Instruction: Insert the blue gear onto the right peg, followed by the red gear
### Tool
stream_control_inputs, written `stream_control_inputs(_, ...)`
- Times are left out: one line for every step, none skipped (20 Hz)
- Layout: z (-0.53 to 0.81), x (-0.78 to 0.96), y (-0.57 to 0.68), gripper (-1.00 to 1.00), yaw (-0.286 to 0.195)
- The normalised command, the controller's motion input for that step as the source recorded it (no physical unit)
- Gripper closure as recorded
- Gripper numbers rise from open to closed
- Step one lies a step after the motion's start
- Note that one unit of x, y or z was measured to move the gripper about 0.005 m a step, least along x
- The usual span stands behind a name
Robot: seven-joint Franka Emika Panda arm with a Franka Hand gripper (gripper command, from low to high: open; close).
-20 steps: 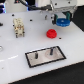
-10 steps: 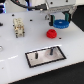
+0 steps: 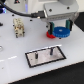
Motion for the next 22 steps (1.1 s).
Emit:
stream_control_inputs(0.02,0.67,-0.25,1.0,0.0)
stream_control_inputs(0.01,0.62,-0.25,1.0,0.0)
stream_control_inputs(0.0,0.56,-0.27,1.0,0.0)
stream_control_inputs(-0.01,0.49,-0.27,1.0,0.0)
stream_control_inputs(-0.02,0.42,-0.27,1.0,0.0)
stream_control_inputs(-0.02,0.37,-0.27,1.0,0.0)
stream_control_inputs(-0.02,0.37,-0.28,1.0,0.0)
stream_control_inputs(-0.09,0.44,-0.34,1.0,0.0)
stream_control_inputs(-0.1,0.33,-0.31,1.0,0.0)
stream_control_inputs(-0.1,0.31,-0.33,1.0,0.0)
stream_control_inputs(-0.13,0.3,-0.35,1.0,0.0)
stream_control_inputs(-0.13,0.28,-0.35,1.0,0.0)
stream_control_inputs(-0.12,0.28,-0.33,1.0,0.0)
stream_control_inputs(-0.15,0.24,-0.32,1.0,0.0)
stream_control_inputs(-0.15,0.18,-0.3,1.0,0.0)
stream_control_inputs(-0.18,0.17,-0.3,1.0,0.0)
stream_control_inputs(-0.14,0.16,-0.19,1.0,0.0)
stream_control_inputs(-0.08,0.24,-0.13,1.0,0.0)
stream_control_inputs(-0.14,0.26,-0.12,1.0,0.0)
stream_control_inputs(-0.06,0.28,-0.09,1.0,0.0)
stream_control_inputs(0.03,0.27,-0.09,1.0,0.0)
stream_control_inputs(0.02,0.0,0.0,1.0,0.0)
